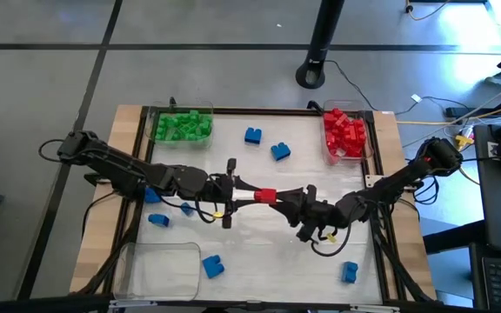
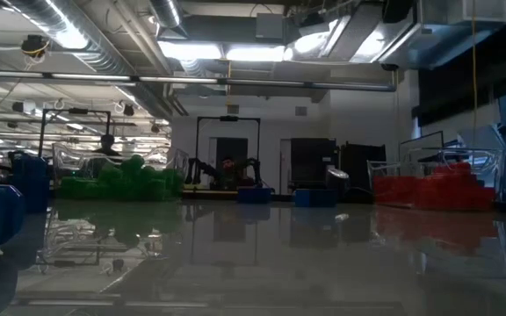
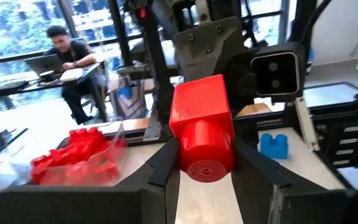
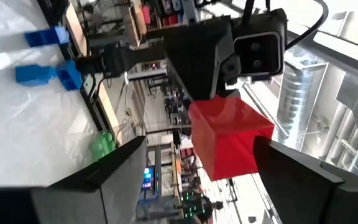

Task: Sort blocks
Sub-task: Put the red game piece into the right transparent bin

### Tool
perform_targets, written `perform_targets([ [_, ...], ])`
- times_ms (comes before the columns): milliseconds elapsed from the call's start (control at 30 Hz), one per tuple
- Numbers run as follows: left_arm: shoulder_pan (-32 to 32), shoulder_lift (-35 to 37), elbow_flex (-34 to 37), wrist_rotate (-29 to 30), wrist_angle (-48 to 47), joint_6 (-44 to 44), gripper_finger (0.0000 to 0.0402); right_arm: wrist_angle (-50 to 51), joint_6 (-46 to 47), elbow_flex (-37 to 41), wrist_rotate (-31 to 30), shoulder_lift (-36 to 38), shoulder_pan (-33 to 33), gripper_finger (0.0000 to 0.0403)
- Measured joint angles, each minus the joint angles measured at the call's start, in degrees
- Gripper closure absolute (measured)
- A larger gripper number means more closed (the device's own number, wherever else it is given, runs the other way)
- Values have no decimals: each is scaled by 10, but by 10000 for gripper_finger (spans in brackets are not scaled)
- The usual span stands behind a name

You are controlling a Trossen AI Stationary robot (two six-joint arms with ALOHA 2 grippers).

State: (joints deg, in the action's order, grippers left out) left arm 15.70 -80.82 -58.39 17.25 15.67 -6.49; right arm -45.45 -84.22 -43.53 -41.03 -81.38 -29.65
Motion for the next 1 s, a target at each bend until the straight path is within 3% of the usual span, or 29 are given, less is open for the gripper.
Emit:
perform_targets([
  [300,2,46,0,28,-82,26,298,-6,-1,0,-55,0,0,107],
  [567,2,15,0,17,-60,32,298,-20,-1,0,17,-2,1,107],
  [833,-1,-2,0,-17,-24,35,298,-8,4,0,33,-11,20,107],
  [1000,-2,-16,0,-19,-23,33,298,-6,4,0,75,-11,20,107],
])
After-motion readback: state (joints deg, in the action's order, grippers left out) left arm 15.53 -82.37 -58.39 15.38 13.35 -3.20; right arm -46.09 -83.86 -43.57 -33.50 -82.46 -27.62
